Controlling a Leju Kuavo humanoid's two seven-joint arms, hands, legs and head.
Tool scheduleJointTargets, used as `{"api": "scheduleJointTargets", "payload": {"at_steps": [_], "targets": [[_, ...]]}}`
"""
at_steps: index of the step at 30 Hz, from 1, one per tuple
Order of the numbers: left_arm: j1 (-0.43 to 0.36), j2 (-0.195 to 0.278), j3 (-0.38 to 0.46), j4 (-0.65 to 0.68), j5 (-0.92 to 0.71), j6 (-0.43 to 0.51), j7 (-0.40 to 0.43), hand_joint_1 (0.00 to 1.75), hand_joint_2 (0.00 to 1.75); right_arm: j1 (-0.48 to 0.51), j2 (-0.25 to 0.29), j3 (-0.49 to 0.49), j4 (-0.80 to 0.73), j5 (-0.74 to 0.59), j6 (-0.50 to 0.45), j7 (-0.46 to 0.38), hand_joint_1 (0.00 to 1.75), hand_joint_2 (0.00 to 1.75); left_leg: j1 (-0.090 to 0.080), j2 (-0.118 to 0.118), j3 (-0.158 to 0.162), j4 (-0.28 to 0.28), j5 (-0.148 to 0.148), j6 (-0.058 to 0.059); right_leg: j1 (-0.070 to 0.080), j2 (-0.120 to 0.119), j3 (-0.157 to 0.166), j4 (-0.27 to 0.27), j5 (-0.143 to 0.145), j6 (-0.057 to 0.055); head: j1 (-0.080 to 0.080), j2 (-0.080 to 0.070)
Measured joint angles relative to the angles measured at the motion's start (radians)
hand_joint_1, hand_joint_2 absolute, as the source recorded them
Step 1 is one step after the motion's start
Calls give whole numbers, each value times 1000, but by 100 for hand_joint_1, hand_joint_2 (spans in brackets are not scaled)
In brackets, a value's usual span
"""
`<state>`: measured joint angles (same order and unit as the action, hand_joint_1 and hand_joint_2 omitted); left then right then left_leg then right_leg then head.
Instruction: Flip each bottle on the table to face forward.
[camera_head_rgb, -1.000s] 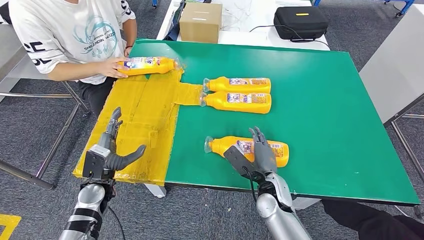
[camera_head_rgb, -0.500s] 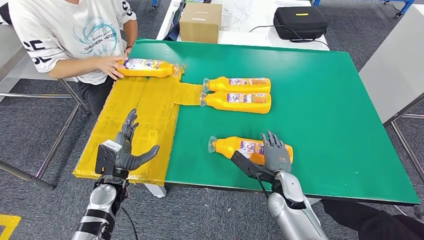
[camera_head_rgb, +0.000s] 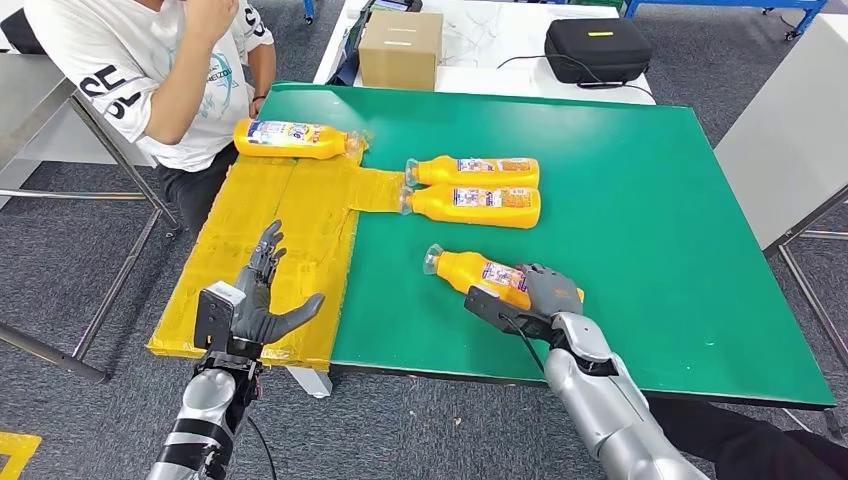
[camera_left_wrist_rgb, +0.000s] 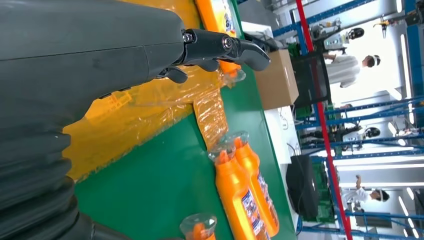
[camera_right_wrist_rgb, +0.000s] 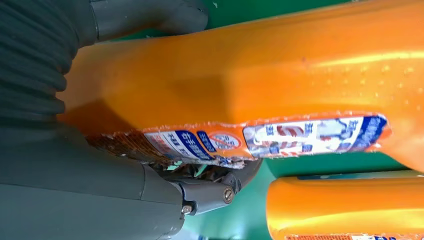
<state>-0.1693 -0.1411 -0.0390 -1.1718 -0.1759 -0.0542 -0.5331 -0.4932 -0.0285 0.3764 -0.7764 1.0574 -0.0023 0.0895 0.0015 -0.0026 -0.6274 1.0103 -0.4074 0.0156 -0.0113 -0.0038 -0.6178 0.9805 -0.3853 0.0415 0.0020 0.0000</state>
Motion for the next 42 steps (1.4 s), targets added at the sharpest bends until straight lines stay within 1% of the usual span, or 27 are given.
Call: {"api": "scheduleJointTargets", "payload": {"at_steps": [3,6,8,10,14,18,22,30,33,39,42], "targets": [[-19,0,-5,28,-4,-7,6,0,175,-35,-4,0,47,-81,33,-58,175,175,0,0,4,0,0,0,0,0,3,0,0,0,0,0],[-41,0,-18,63,-6,1,19,0,175,-50,-5,-2,68,-188,27,-124,175,175,0,2,6,0,-1,0,0,2,6,0,1,0,0,0],[-51,0,-29,81,-3,14,29,0,175,-42,3,-4,59,-264,-8,-152,175,175,0,4,6,0,-1,-1,0,3,6,0,1,0,0,0],[-56,0,-38,92,3,21,36,0,175,-22,17,-5,34,-313,-43,-158,175,175,0,5,6,0,-1,-1,0,4,5,0,1,0,0,0],[-61,0,-53,107,12,26,45,0,175,14,41,-7,-13,-353,-86,-168,175,175,1,5,6,0,-1,-1,1,4,5,0,1,-1,0,0],[-69,-2,-68,121,27,21,61,0,175,60,89,-15,-75,-417,-174,-212,175,175,1,5,2,0,-1,-1,1,3,1,1,1,-1,0,0],[-88,-13,-91,138,40,18,71,0,175,83,150,-15,-125,-441,-233,-232,175,175,1,3,-3,0,0,-1,1,3,-3,1,1,0,0,0],[-123,-30,-134,165,77,-1,89,0,175,63,236,7,-130,-470,-274,-279,175,175,0,3,-8,0,0,-1,0,3,-7,1,1,0,0,0],[-130,-33,-146,172,81,-1,92,0,175,50,255,17,-124,-474,-280,-283,175,175,0,2,-8,0,0,-1,0,3,-8,1,0,0,0,0],[-135,-34,-154,178,90,-1,92,0,175,42,266,31,-111,-485,-282,-290,175,175,0,2,-10,0,0,-1,0,3,-8,1,0,0,0,0],[-140,-37,-158,181,99,-4,92,0,175,34,282,46,-98,-484,-282,-299,175,175,0,2,-10,0,0,-1,0,3,-9,1,0,0,0,0]]}}
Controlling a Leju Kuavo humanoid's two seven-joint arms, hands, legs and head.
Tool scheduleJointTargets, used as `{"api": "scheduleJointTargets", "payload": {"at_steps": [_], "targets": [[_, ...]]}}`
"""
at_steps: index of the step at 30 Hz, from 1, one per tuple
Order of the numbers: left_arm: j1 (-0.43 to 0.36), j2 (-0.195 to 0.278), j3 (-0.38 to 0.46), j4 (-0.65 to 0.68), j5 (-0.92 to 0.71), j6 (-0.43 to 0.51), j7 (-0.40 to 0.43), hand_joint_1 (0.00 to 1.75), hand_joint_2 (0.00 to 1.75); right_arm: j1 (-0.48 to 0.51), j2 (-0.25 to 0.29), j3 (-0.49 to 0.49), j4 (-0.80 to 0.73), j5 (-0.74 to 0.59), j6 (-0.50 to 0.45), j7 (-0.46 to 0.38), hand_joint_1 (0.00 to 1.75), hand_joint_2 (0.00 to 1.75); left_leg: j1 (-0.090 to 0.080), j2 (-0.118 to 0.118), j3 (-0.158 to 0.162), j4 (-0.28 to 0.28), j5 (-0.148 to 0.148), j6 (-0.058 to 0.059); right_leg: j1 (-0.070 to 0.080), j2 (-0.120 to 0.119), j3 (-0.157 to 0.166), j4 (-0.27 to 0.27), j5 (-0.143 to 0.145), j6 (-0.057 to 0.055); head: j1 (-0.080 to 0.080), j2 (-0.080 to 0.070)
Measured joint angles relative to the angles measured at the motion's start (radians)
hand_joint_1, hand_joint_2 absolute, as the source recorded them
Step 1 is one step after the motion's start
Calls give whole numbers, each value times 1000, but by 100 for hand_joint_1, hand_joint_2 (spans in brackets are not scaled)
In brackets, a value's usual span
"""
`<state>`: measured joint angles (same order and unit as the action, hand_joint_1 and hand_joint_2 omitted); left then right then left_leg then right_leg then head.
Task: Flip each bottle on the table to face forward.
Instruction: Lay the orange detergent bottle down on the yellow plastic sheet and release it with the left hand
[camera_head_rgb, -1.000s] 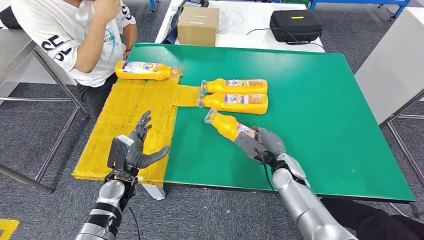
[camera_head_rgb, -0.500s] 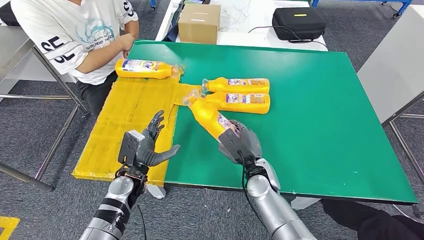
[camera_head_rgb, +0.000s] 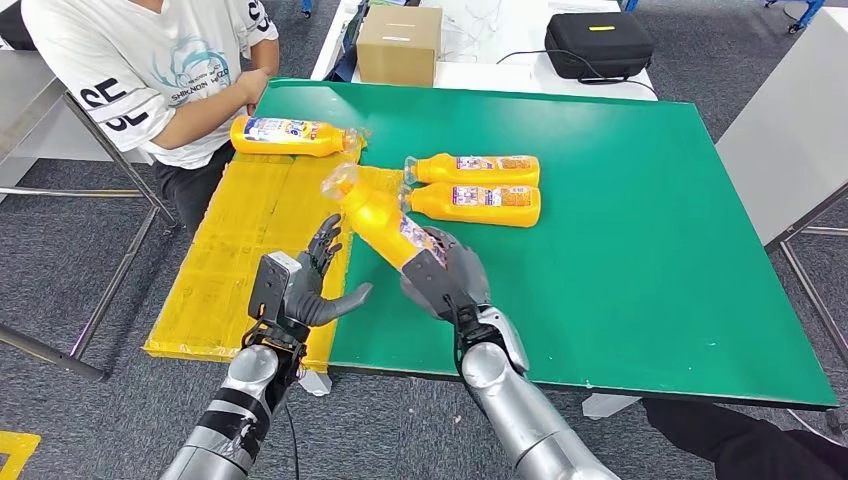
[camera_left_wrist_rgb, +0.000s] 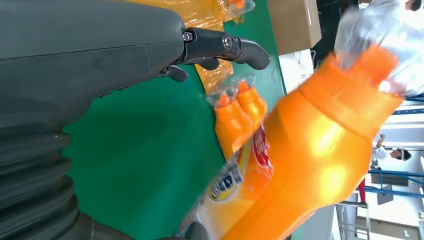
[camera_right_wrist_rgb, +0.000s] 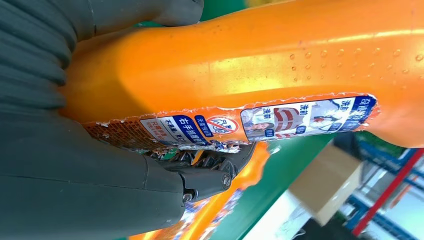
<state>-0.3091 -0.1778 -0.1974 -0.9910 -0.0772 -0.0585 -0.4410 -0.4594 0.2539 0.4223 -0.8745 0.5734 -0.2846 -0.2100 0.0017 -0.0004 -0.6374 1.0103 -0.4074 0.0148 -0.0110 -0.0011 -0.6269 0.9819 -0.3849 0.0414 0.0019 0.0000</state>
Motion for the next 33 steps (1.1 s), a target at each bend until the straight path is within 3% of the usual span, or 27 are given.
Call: {"api": "scheduleJointTargets", "payload": {"at_steps": [11,17,25,26,29,30,33], "targets": [[-22,-13,-19,24,43,-8,1,0,175,-47,85,105,105,-14,9,-24,175,175,0,0,0,0,0,0,0,0,0,0,0,0,0,0],[-6,-12,-15,31,71,-4,0,0,175,-52,92,188,136,-75,21,-22,175,175,0,0,-1,0,0,0,0,0,-1,0,0,0,0,0],[10,-12,-7,35,98,-6,0,0,175,-72,92,226,175,-89,51,-22,175,175,0,0,-1,0,0,0,0,0,-1,0,0,0,0,0],[11,-12,-6,37,103,-10,0,44,175,-74,92,230,179,-89,55,-22,168,175,0,0,-1,0,0,0,0,0,-1,0,0,0,0,0],[12,-12,0,40,127,-32,1,175,175,-83,92,238,193,-88,72,-21,38,175,0,0,-1,0,0,0,0,0,-1,0,0,0,0,0],[13,-12,2,41,135,-37,1,175,175,-86,92,242,198,-85,80,-19,0,175,0,0,-1,0,0,0,0,0,-1,0,0,0,0,0],[12,-12,10,40,160,-49,-5,175,175,-88,94,264,219,-76,99,-10,0,175,0,0,-1,0,0,0,0,0,-2,0,0,0,0,0]]}}
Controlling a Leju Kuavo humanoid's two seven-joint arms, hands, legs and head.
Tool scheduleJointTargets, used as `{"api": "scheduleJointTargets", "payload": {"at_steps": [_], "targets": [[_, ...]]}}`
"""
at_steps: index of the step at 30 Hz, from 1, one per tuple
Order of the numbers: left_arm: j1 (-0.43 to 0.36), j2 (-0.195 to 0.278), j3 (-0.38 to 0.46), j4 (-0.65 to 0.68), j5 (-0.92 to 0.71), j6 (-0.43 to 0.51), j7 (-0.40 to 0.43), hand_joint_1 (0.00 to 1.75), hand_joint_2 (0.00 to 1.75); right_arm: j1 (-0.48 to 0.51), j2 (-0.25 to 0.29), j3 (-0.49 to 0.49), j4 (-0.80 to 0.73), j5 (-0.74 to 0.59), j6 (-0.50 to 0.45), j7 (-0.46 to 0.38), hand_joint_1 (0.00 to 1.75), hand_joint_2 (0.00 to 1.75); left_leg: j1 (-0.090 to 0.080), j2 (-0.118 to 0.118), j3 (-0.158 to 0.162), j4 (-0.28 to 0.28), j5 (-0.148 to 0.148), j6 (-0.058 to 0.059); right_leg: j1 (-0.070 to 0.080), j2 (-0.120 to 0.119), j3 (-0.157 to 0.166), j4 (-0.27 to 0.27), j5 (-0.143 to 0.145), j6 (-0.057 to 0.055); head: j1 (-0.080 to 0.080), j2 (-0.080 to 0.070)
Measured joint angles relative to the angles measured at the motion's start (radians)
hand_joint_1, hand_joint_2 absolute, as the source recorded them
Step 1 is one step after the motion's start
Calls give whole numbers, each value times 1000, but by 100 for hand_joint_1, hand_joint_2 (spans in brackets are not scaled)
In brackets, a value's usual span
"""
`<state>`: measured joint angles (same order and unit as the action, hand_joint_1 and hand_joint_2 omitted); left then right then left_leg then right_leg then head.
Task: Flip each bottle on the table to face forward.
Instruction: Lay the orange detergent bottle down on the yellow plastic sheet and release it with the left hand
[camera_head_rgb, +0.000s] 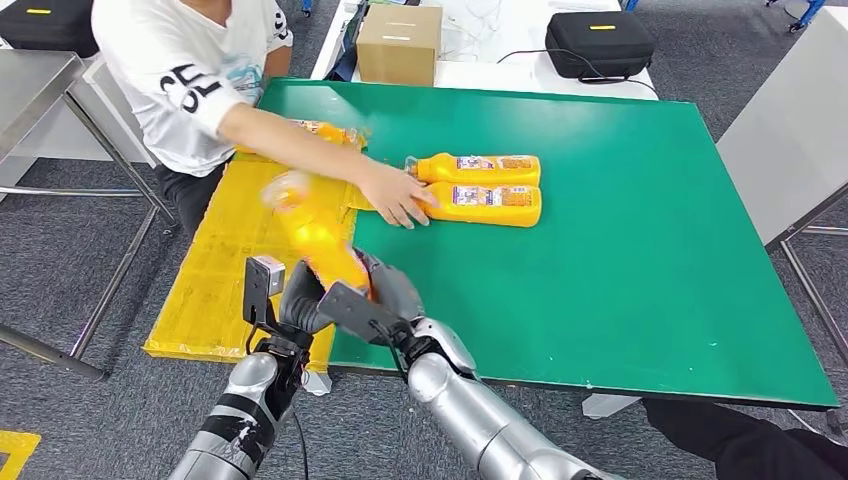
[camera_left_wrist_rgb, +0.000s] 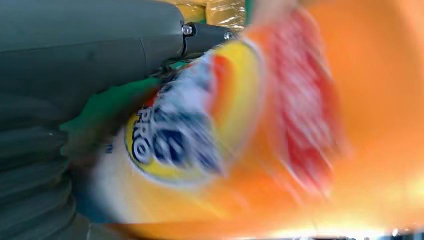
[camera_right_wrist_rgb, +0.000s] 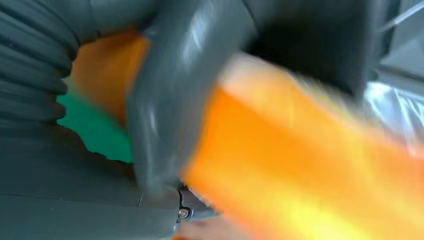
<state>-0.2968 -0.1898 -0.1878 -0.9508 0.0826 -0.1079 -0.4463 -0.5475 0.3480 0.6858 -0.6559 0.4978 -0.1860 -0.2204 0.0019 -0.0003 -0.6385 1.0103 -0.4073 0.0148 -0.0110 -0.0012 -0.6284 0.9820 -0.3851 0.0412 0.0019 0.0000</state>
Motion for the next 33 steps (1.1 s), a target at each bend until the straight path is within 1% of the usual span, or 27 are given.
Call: {"api": "scheduleJointTargets", "payload": {"at_steps": [5,11,19,27,30,33], "targets": [[0,1,16,-9,21,8,-2,175,175,2,1,16,19,-6,-12,-1,0,175,0,0,0,0,0,0,0,0,0,0,0,0,0,0],[1,0,28,-32,27,35,-9,175,175,11,0,9,16,-25,-61,-20,0,175,0,0,0,0,0,0,0,0,0,0,0,0,0,0],[1,3,45,-72,8,86,-30,175,175,56,-29,-61,-49,-47,-110,-35,0,175,0,-1,0,0,0,0,0,0,0,0,0,0,0,0],[1,7,49,-84,-7,100,-35,175,175,73,-45,-92,-91,-50,-119,-38,0,175,0,-1,0,0,0,0,0,0,0,0,0,0,0,0],[0,15,49,-86,-80,161,-61,175,175,89,-51,-113,-126,-63,-144,-61,0,175,0,-1,0,0,0,0,0,0,0,0,0,0,0,0],[-8,41,57,-83,-207,243,-88,175,175,118,-68,-154,-205,-87,-170,-91,0,175,0,-1,0,0,0,0,0,0,0,0,0,0,0,0]]}}
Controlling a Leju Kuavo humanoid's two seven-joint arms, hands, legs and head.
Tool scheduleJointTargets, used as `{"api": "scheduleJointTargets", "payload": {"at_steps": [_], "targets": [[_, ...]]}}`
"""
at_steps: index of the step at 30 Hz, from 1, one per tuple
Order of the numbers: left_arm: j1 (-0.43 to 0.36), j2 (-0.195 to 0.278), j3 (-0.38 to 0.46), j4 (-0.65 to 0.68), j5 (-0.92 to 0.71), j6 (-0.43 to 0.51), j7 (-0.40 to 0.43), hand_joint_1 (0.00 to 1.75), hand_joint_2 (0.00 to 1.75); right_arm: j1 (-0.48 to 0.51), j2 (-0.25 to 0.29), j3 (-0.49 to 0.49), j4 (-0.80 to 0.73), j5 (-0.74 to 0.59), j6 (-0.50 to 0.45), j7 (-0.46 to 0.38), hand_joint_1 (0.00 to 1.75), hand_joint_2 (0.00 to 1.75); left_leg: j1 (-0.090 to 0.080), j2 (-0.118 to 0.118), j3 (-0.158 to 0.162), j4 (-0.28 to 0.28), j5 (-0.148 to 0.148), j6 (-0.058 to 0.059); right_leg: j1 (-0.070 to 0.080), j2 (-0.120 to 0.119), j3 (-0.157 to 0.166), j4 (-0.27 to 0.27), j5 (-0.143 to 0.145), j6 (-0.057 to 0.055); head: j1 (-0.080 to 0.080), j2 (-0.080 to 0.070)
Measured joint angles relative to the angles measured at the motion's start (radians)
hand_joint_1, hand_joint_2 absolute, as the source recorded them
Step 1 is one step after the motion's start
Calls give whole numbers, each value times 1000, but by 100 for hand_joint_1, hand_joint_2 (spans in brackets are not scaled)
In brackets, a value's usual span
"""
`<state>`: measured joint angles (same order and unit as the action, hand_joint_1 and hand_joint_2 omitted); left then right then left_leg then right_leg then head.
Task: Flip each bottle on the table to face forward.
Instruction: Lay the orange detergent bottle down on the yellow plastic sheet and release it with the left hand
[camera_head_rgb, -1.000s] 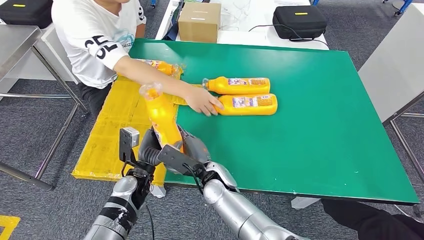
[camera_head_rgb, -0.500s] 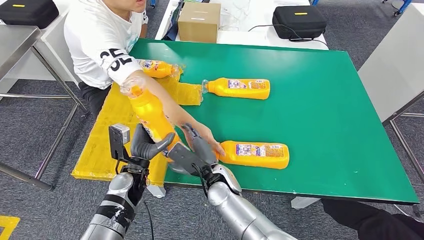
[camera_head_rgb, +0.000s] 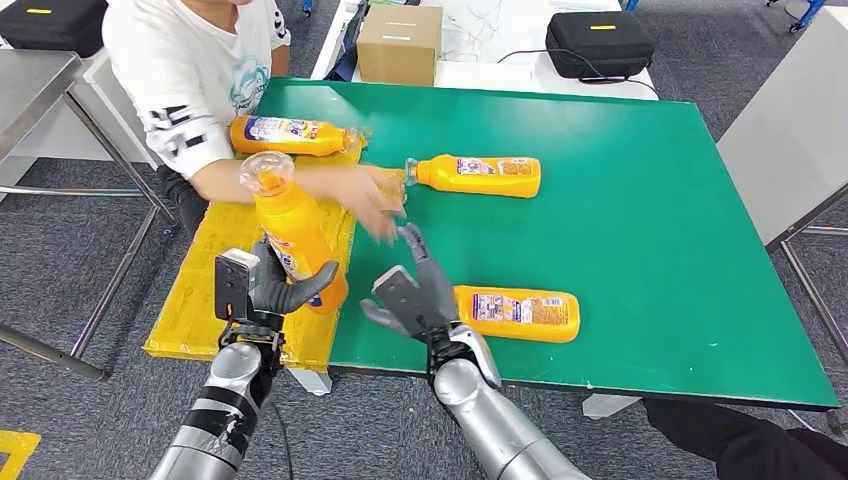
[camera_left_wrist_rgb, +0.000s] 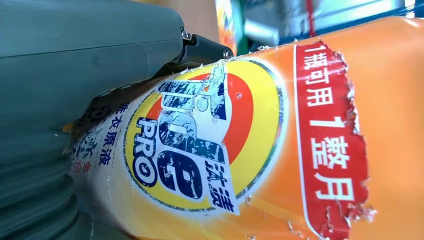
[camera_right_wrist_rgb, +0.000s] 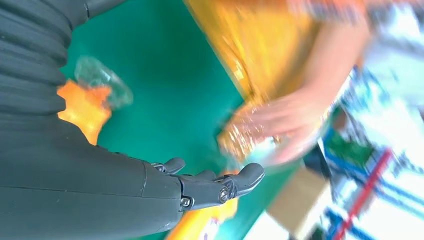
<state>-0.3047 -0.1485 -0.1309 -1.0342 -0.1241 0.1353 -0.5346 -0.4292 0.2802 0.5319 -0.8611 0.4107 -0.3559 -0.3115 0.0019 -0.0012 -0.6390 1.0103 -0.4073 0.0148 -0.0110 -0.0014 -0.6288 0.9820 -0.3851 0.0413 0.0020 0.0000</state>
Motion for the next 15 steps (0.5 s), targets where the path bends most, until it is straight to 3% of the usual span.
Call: {"api": "scheduleJointTargets", "payload": {"at_steps": [4,8,15], "targets": [[-31,59,16,33,-239,97,-25,175,175,43,-28,-64,-142,-39,-2,-28,0,175,0,0,0,0,0,0,0,0,0,0,0,0,0,0],[-65,141,18,98,-450,136,-34,175,175,64,-58,-115,-249,-69,27,-31,0,175,0,1,0,0,0,0,0,0,0,0,0,0,0,0],[-92,262,15,208,-613,152,-49,175,175,74,-93,-156,-331,-94,59,-38,0,175,0,2,0,0,0,0,0,0,-1,0,0,0,0,0]]}}
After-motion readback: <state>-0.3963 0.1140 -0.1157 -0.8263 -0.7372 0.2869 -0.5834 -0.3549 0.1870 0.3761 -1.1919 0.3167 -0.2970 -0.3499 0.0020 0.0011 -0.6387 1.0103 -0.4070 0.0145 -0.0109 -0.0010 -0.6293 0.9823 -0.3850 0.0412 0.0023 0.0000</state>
